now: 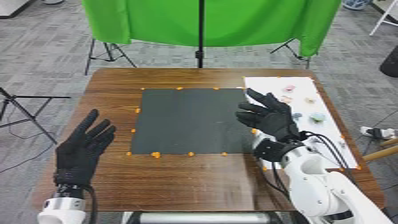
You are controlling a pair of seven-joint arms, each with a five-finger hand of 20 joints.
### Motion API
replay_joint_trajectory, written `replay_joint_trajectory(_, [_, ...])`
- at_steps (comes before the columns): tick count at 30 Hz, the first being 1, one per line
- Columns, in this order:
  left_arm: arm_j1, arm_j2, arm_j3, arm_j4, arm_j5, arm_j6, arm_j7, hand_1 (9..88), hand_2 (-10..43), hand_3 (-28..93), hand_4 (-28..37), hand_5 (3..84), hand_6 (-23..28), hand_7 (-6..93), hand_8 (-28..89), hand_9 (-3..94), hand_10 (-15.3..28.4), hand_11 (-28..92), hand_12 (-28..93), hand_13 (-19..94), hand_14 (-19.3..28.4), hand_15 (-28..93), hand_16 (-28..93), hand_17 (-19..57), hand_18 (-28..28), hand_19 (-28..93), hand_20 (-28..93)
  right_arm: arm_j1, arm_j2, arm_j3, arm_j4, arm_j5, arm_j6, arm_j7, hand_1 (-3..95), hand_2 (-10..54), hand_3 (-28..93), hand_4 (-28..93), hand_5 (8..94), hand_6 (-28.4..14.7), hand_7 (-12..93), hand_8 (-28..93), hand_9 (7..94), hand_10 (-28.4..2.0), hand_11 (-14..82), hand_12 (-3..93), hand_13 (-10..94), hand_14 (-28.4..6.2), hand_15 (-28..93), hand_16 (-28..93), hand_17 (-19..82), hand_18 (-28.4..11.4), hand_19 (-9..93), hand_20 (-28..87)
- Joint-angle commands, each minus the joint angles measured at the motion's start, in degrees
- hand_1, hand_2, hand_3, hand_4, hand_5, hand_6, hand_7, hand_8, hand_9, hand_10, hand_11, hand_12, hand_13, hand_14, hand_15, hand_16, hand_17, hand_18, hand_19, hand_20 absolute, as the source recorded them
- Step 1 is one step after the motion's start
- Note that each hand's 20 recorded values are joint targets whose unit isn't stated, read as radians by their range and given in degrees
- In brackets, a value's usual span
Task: Arrange flowers
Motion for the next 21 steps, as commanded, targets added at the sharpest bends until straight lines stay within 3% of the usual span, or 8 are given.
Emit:
replay_joint_trajectory(1, [0.40,0.26,0.49,0.13,-0.23,-0.02,0.44,22.5,4.1,83,-25.5,34.6,6.7,10.3,-10,31.7,18.8,17,8,19,25.2,36,-8,-13.3,24.7,49,1,-0.01,0.10,0.00,-0.60,0.20,0.22,-0.27,13.5,10.5,79,-28,43.7,0.9,14,-13,49.6,-16.0,16.0,12.2,41,-17.6,37,11,7,-22.5,59,18])
replay_joint_trajectory(4, [0.36,0.06,0.34,0.14,-0.09,-0.10,0.35,22.7,4.2,83,-25.4,34.6,6.7,10.4,-10,31.7,18.9,17,8,19,25.2,36,-8,-13.3,24.7,49,1,0.25,0.44,0.05,-0.74,0.26,0.23,-0.48,13.5,10.5,79,-28,43.7,0.8,14,-13,49.7,-16.0,16.1,12.1,42,-17.6,37,10,7,-22.5,59,18])
replay_joint_trajectory(8, [0.85,1.12,0.41,-0.13,-0.64,0.44,1.40,22.7,4.2,83,-25.4,34.5,6.6,10.4,-10,31.8,18.9,17,8,19,25.3,37,-8,-13.3,24.7,49,1,0.18,1.70,1.00,-1.98,-0.83,0.91,0.07,13.5,10.5,79,-28,43.8,0.8,14,-13,49.7,-16.0,16.2,12.1,42,-17.6,38,10,7,-22.6,59,18])
replay_joint_trajectory(10, [0.94,0.98,0.07,-0.30,-0.52,0.62,1.25,22.7,4.1,83,-25.3,34.5,6.6,10.4,-10,31.8,18.9,17,8,19,25.3,36,-8,-13.3,24.7,49,1,-0.49,2.51,2.32,-3.31,-2.92,1.70,1.47,13.5,10.5,80,-28,43.9,0.7,14,-13,49.7,-16.0,16.4,12.2,42,-17.7,38,10,8,-22.9,60,18])
replay_joint_trajectory(13, [0.87,1.02,-0.31,-0.28,-0.50,0.49,1.17,22.7,4.1,83,-25.3,34.5,6.7,10.4,-10,31.8,18.9,17,8,19,25.3,36,-8,-13.3,24.7,49,1,-3.14,4.47,5.48,-5.68,-6.49,2.78,2.88,14.3,10.6,79,-28,44.3,-0.2,14,-13,51.8,-16.3,20.9,12.7,46,-17.4,52,9,13,-22.4,70,23])
replay_joint_trajectory(14, [0.88,1.68,-0.09,-0.30,-0.91,0.81,1.88,22.7,4.1,83,-25.3,34.5,6.7,10.3,-10,31.8,18.9,17,8,19,25.3,36,-8,-13.3,24.7,49,1,-4.49,4.90,6.90,-6.46,-8.79,3.21,3.49,14.7,10.5,78,-28,44.4,-0.6,14,-13,52.6,-16.6,22.0,12.8,47,-17.3,55,10,15,-22.5,73,24])
replay_joint_trajectory(18, [0.43,2.60,0.06,-0.05,-1.25,1.01,2.82,22.7,4.1,83,-25.4,34.5,6.7,10.4,-10,31.8,18.8,17,8,19,25.3,37,-8,-13.3,24.7,49,1,-10.99,6.06,14.39,-10.27,-22.04,2.42,11.02,17.7,8.3,78,-28,47.5,-3.0,14,-12,56.3,-17.3,29.3,13.7,52,-16.7,67,9,22,-22.9,82,28])
replay_joint_trajectory(21, [0.73,2.50,-0.35,-0.21,-1.16,0.96,2.46,22.7,4.2,83,-25.4,34.5,6.6,10.4,-10,31.8,18.8,17,8,19,25.3,37,-8,-13.3,24.8,49,1,-15.59,6.96,18.25,-13.67,-31.63,4.25,18.61,20.9,6.0,78,-28,51.6,-3.9,16,-13,59.3,-17.3,34.1,14.5,56,-15.3,72,10,28,-22.7,87,29])
